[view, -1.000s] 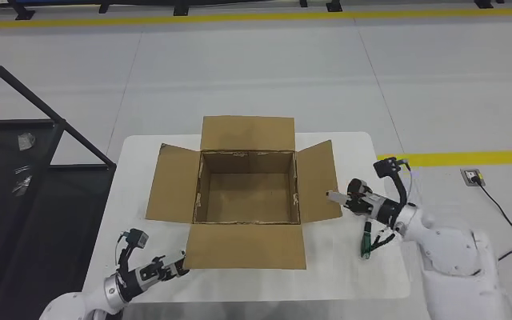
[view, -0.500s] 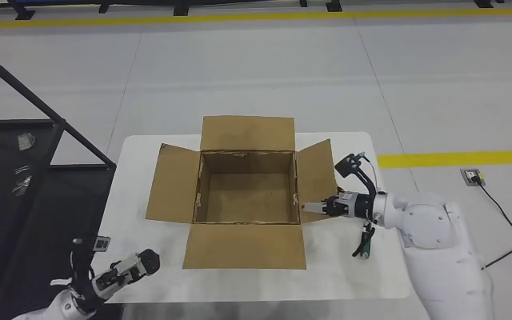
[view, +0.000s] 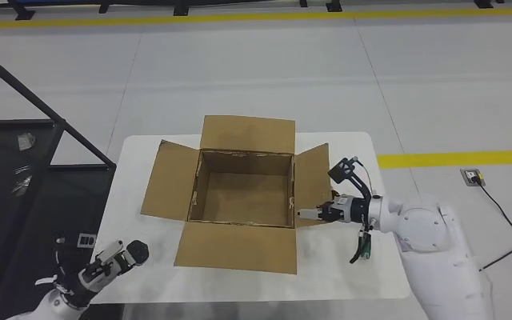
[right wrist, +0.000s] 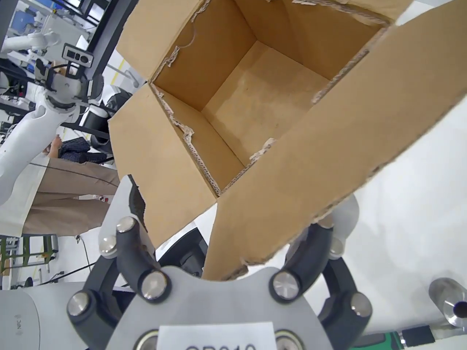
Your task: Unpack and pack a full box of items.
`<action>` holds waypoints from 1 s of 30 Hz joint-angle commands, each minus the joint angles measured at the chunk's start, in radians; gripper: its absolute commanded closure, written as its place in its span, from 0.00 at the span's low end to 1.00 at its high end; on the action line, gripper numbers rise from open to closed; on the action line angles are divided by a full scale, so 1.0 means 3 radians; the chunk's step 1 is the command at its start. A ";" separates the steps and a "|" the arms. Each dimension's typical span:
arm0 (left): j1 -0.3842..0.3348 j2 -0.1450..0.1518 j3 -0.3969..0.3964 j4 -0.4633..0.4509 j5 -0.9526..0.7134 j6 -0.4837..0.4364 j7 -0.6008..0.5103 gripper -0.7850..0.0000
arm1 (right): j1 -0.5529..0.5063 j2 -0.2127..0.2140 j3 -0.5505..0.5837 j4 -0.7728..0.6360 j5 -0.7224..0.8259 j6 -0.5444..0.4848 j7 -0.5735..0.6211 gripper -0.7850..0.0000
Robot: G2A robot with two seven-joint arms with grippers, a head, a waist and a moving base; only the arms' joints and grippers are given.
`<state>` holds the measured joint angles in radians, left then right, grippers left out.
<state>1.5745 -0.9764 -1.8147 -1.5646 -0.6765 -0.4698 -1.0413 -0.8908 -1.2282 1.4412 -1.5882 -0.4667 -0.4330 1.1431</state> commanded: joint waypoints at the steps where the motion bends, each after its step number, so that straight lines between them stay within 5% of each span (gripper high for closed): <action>1: -0.0042 0.0003 0.0071 -0.0022 0.0230 0.0068 0.0031 0.00 | -0.0113 0.0020 0.0095 -0.0134 -0.0170 0.0172 -0.0161 0.00; 6: -0.0144 0.0004 0.0260 -0.0057 0.0716 0.0193 0.0136 0.00 | -0.0597 0.0086 0.0422 -0.0664 -0.0274 0.0185 -0.0345 0.00; 11: -0.0271 -0.0004 0.0446 -0.0048 0.0950 0.0250 0.0189 0.00 | -0.0629 0.0089 0.0444 -0.0697 -0.0299 0.0216 -0.0361 0.00; 13: -0.0330 -0.0007 0.0508 -0.0026 0.1033 0.0262 0.0234 0.18 | -0.0629 0.0089 0.0444 -0.0697 -0.0299 0.0216 -0.0361 0.00; 15: -0.0386 -0.0011 0.0572 -0.0007 0.1098 0.0280 0.0256 0.53 | -0.0629 0.0089 0.0444 -0.0697 -0.0299 0.0216 -0.0361 0.00; 20: -0.0476 -0.0017 0.0677 0.0031 0.1174 0.0283 0.0286 1.00 | -0.0774 0.0099 0.0455 -0.0764 -0.0484 0.0535 -0.0628 0.00; 30: -0.0491 -0.0014 0.0737 0.0046 0.1151 0.0190 0.0222 1.00 | -0.0857 0.0182 0.0717 -0.0580 -0.0751 0.1101 -0.0280 0.00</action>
<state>1.4256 -0.9812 -1.5932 -1.5498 -0.3309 -0.4105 -0.9731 -1.1544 -1.1750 1.6600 -1.7751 -0.6872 -0.1191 1.0417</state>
